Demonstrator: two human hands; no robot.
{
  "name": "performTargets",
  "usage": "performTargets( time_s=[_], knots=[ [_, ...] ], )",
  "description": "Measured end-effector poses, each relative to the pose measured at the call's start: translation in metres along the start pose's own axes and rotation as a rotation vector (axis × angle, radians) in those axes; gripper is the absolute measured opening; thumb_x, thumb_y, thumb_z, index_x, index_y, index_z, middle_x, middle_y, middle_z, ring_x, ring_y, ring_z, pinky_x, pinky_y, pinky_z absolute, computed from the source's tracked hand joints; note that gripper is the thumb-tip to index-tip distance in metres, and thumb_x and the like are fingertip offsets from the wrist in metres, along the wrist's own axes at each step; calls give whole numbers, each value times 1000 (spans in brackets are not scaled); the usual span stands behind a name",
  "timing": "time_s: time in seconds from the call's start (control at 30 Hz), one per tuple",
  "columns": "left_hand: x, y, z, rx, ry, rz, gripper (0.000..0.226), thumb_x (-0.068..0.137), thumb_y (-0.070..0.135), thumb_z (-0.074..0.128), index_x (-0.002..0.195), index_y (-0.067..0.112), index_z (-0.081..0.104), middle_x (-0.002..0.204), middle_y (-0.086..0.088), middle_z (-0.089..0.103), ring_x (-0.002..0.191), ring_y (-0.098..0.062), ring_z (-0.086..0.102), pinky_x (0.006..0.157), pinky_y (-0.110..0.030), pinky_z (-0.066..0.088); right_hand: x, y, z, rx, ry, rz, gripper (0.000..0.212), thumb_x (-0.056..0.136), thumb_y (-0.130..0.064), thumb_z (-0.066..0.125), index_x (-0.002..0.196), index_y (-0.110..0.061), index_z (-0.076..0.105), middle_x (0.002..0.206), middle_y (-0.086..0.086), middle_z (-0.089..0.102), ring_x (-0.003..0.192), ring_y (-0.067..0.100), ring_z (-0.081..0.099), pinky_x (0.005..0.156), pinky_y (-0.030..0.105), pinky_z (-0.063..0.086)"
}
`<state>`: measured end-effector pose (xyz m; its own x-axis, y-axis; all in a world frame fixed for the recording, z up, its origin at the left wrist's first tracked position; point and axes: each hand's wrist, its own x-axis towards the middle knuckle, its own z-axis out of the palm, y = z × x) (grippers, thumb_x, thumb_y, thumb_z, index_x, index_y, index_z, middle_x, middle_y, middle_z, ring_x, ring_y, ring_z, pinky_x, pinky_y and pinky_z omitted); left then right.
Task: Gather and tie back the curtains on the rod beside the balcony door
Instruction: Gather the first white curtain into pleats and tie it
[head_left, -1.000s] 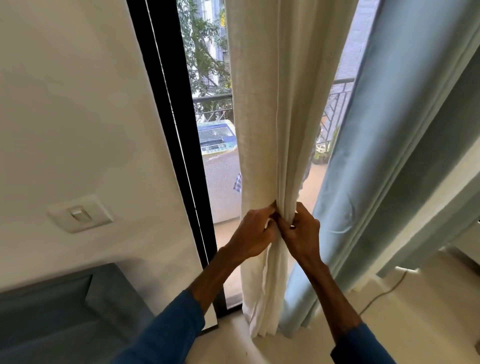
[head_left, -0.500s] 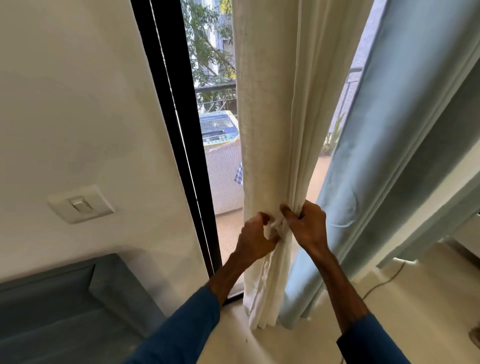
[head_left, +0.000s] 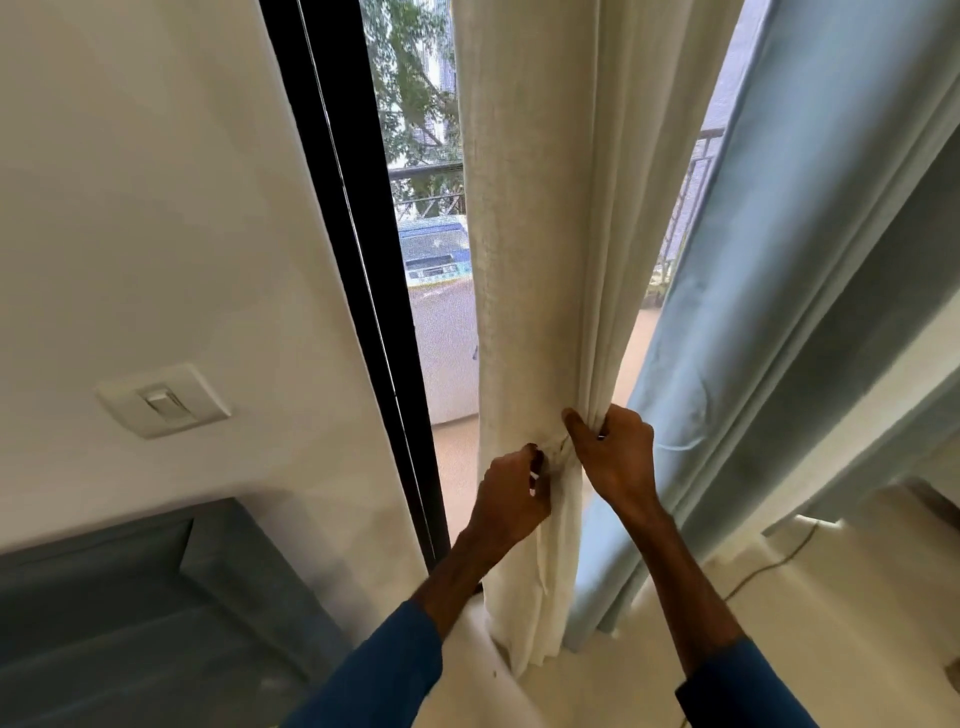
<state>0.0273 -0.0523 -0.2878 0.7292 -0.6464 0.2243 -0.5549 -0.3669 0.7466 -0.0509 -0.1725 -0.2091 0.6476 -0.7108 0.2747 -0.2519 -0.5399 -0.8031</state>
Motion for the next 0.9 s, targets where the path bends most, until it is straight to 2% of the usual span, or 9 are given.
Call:
performTargets(
  time_s=[0.13, 0.27, 0.37, 0.43, 0.53, 0.6, 0.73, 0.83, 0.9],
  knots=[
    [-3, -1, -8, 133, 29, 27, 27, 87, 5, 52, 106, 13, 69, 95, -4, 75, 81, -24, 71, 74, -36, 60, 1, 1, -2, 18, -20, -5, 30, 93, -33, 70, 69, -23, 56, 60, -14, 55, 54, -5, 51, 57, 0, 39],
    [-6, -2, -24, 293, 63, 35, 25, 85, 6, 47, 99, 14, 66, 86, -6, 73, 78, -28, 69, 68, -38, 56, -1, 0, -4, 19, -19, -2, 45, 93, -32, 71, 55, -33, 46, 51, -19, 51, 51, -3, 52, 53, 5, 39],
    [-9, -3, -39, 325, 93, 42, 13, 81, 21, 48, 73, 19, 58, 62, 1, 61, 62, -25, 62, 57, -35, 53, -1, -2, -5, 4, -31, 22, 46, 93, -33, 70, 54, -32, 45, 51, -16, 51, 52, -1, 53, 52, 10, 33],
    [-8, -5, -52, 278, 105, -10, 26, 84, 36, 49, 63, 22, 49, 52, 3, 49, 59, -25, 59, 54, -31, 45, -2, -6, -7, -2, -39, 57, 49, 93, -33, 69, 53, -30, 42, 51, -15, 48, 51, 2, 49, 50, 11, 33],
    [-4, -19, -75, 97, -37, -15, 44, 93, 58, 55, 67, 23, 58, 56, 6, 55, 59, -10, 58, 59, -33, 44, -6, -8, -8, 12, -33, 102, 51, 94, -33, 68, 53, -29, 38, 50, -13, 44, 49, 5, 45, 48, 12, 34],
    [-3, -26, -90, 60, -174, 19, 43, 94, 57, 58, 71, 23, 68, 61, 8, 62, 61, -6, 61, 64, -28, 46, -12, -8, -4, 27, -35, 119, 49, 95, -35, 67, 55, -28, 39, 50, -12, 45, 50, 6, 46, 48, 14, 29],
    [11, -39, -112, 396, -223, 120, 36, 99, 50, 51, 81, 26, 72, 75, 8, 61, 76, -7, 55, 64, -28, 40, -25, -9, 7, 35, -46, 55, 36, 97, -34, 64, 66, -33, 46, 55, -15, 50, 55, 3, 52, 54, 17, 33],
    [37, -61, -119, 705, -59, 288, 6, 91, 23, 68, 86, 23, 70, 86, -2, 62, 87, -23, 55, 64, -32, 42, -33, -12, 12, 25, -98, 16, 19, 98, -33, 62, 82, -23, 59, 68, -14, 61, 68, 16, 63, 63, 23, 40],
    [53, -66, -119, 836, 50, 246, 9, 81, 14, 76, 85, 21, 71, 90, -5, 61, 87, -28, 55, 64, -35, 43, -36, -14, 15, 3, -149, -13, 20, 98, -33, 60, 103, -15, 67, 89, -2, 73, 88, 24, 68, 71, 24, 41]
  ],
)
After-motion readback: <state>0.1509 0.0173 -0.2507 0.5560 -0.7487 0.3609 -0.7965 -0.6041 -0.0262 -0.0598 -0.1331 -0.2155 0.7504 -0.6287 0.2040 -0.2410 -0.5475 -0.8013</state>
